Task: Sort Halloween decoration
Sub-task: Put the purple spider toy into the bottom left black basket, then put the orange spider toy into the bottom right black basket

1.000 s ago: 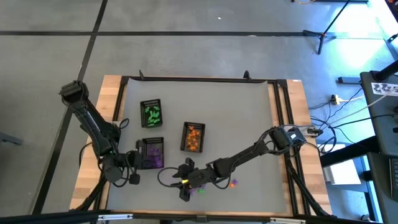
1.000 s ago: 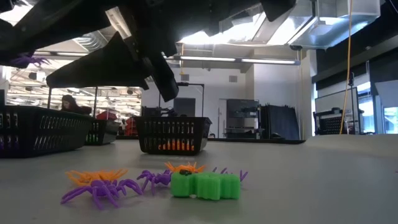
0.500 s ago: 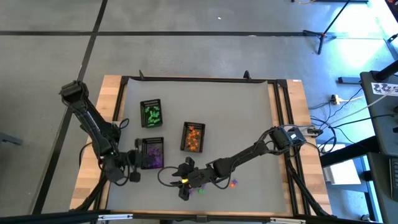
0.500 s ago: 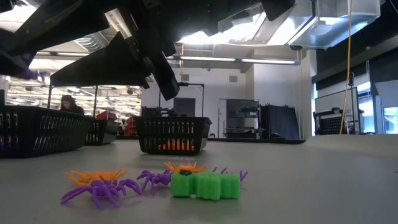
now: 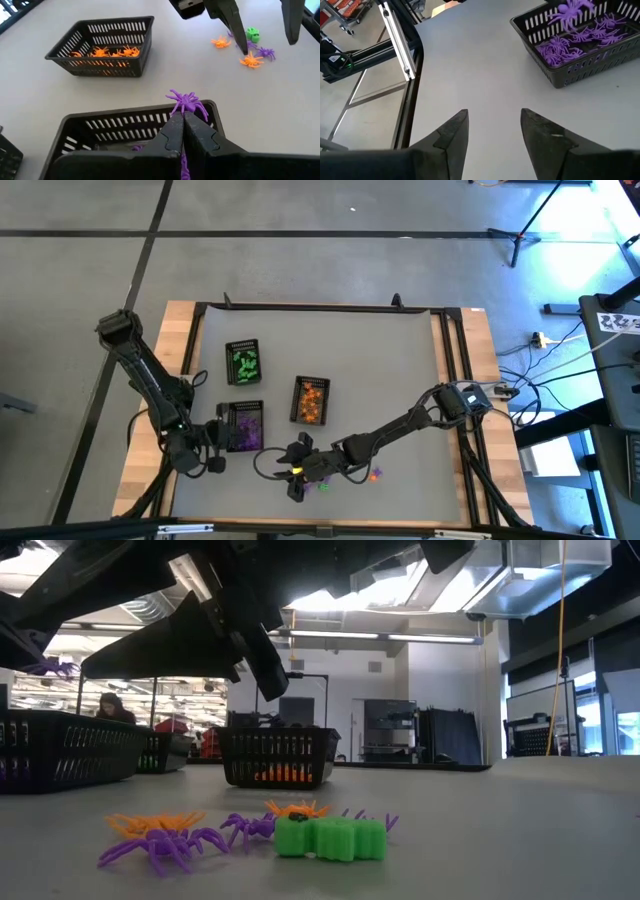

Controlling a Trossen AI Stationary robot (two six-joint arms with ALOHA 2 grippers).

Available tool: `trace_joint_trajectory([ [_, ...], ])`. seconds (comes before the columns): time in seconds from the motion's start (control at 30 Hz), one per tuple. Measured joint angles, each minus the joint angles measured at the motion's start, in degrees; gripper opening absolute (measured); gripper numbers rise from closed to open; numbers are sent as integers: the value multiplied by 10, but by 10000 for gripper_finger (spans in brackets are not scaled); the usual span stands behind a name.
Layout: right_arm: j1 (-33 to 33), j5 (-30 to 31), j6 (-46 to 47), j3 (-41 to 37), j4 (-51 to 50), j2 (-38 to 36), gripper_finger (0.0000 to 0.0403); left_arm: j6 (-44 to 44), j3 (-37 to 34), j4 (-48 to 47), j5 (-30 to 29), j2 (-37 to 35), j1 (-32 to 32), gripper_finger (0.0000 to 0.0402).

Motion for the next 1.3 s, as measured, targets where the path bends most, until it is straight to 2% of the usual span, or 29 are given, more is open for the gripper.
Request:
trace_joint_trajectory([
  [0.27, -1, 0, 0, 0, 0, 0, 177, -1, 0, 0, 20, 0, 0, 11],
  [0.4, -1, 0, 0, 0, 0, 0, 177, -1, 0, 2, 18, 0, 0, 52],
  [0.53, -1, 0, 0, 0, 0, 0, 177, 0, 0, 5, -8, 0, 0, 100],
  [0.63, -1, -12, 0, 0, -7, 0, 177, 0, 0, 5, -12, 0, 0, 119],
  [0.8, 1, -22, 35, 0, -112, -45, 177, -1, -1, 19, -14, 0, 0, 125],
  [0.97, 10, -9, 103, 2, -268, -101, 177, 5, -1, 150, -13, 0, 1, 125],
  [1.07, 24, -11, 145, 1, -344, -128, 177, 47, -1, 227, -8, 0, 1, 125],
  [1.3, 84, -69, 277, 1, -508, -143, 177, 94, -1, 284, 8, 0, 1, 125],
])
